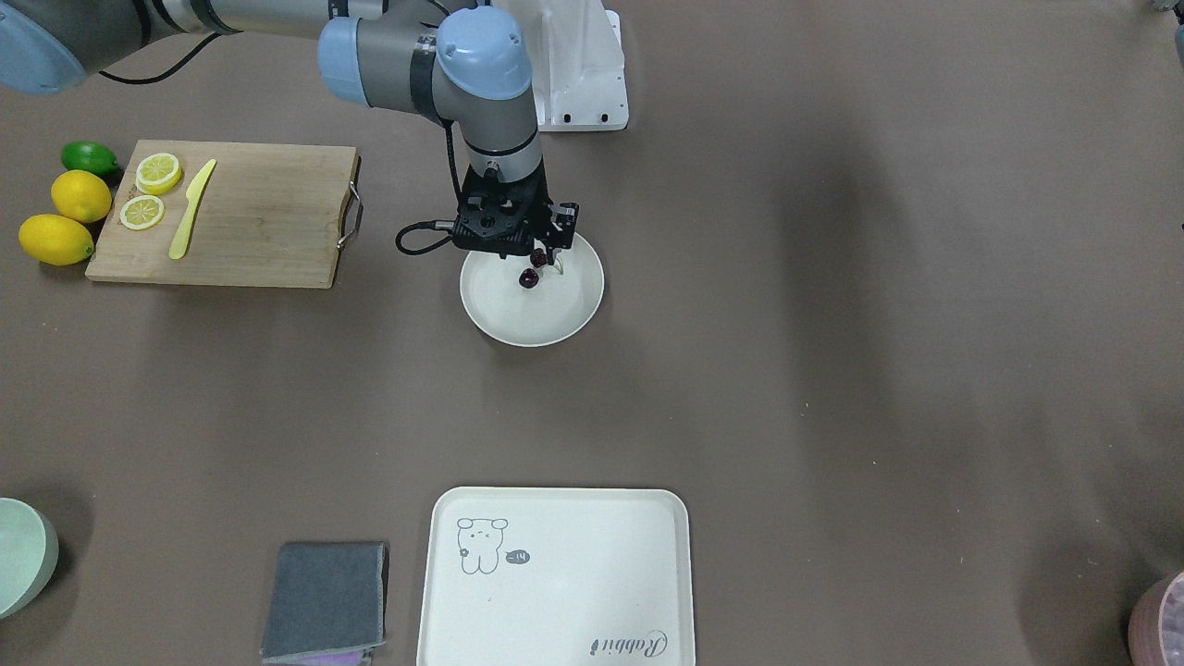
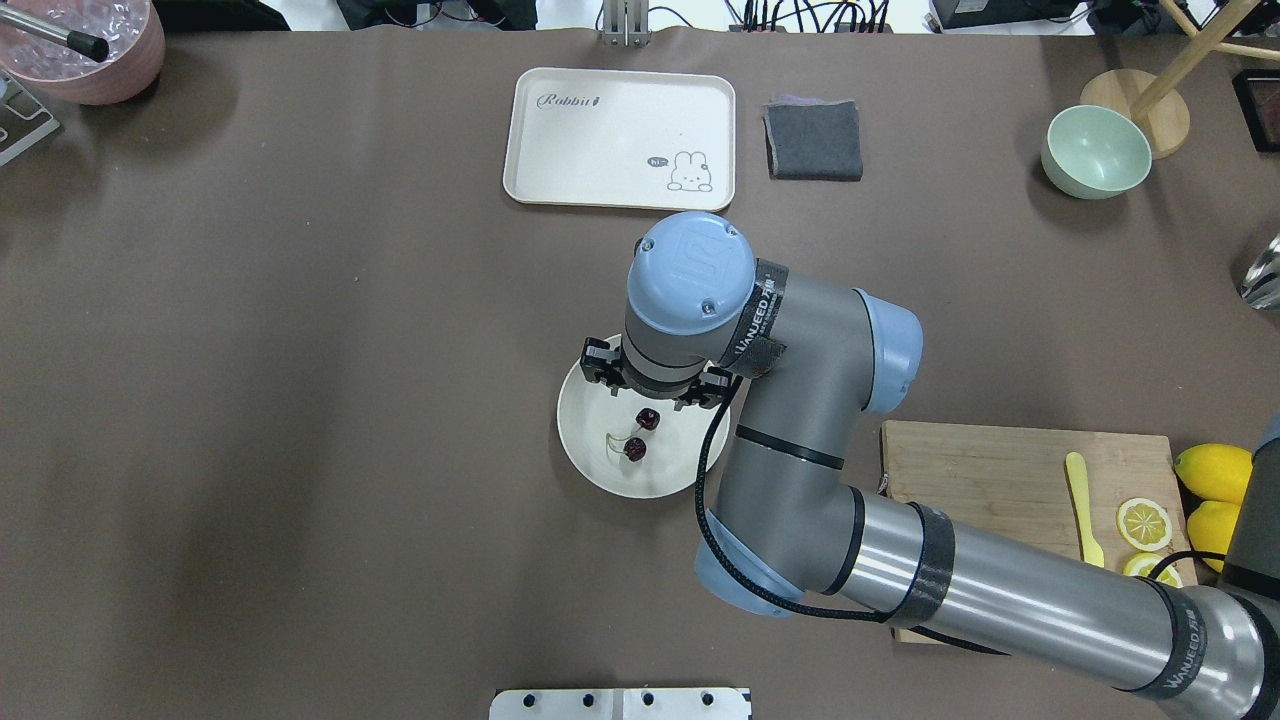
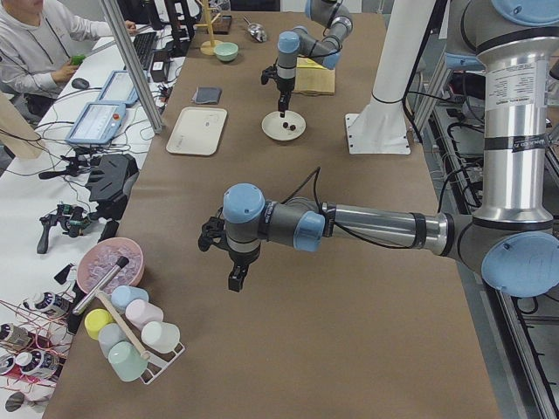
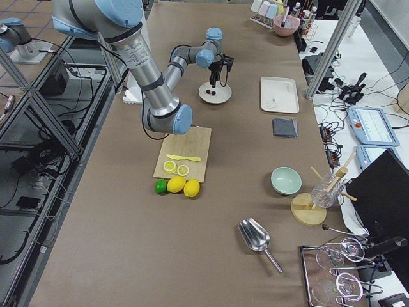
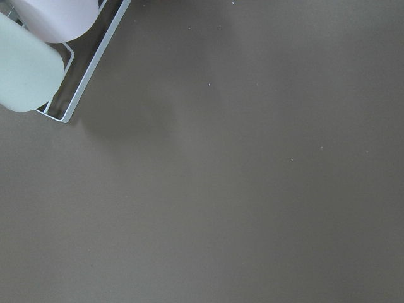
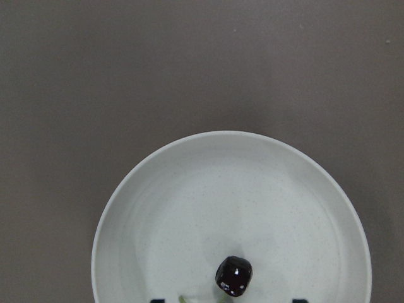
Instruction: Place red cherry on plate
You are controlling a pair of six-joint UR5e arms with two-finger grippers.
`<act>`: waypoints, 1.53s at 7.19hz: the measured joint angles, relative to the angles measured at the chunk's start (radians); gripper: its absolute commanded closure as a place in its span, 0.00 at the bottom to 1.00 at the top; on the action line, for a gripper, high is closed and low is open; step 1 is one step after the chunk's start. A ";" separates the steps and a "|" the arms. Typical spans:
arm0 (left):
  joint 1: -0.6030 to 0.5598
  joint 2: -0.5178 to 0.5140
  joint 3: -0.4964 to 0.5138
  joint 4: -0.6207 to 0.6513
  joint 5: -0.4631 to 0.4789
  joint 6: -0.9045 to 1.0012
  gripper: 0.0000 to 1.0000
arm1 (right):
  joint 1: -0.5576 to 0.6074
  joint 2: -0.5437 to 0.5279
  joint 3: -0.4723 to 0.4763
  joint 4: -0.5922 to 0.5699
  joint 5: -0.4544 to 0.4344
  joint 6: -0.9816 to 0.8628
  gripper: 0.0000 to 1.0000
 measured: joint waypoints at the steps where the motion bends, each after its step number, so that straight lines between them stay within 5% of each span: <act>1: 0.000 0.001 0.000 -0.001 0.000 0.000 0.02 | 0.017 -0.007 0.010 -0.006 0.005 -0.005 0.00; 3: 0.000 0.002 -0.001 -0.001 0.000 -0.001 0.02 | 0.132 -0.089 0.114 -0.104 0.093 -0.142 0.00; 6: -0.003 -0.002 0.008 0.014 -0.006 0.021 0.02 | 0.432 -0.257 0.300 -0.386 0.222 -0.629 0.00; 11: -0.093 -0.011 0.119 0.059 -0.029 0.143 0.02 | 0.838 -0.561 0.248 -0.425 0.329 -1.274 0.00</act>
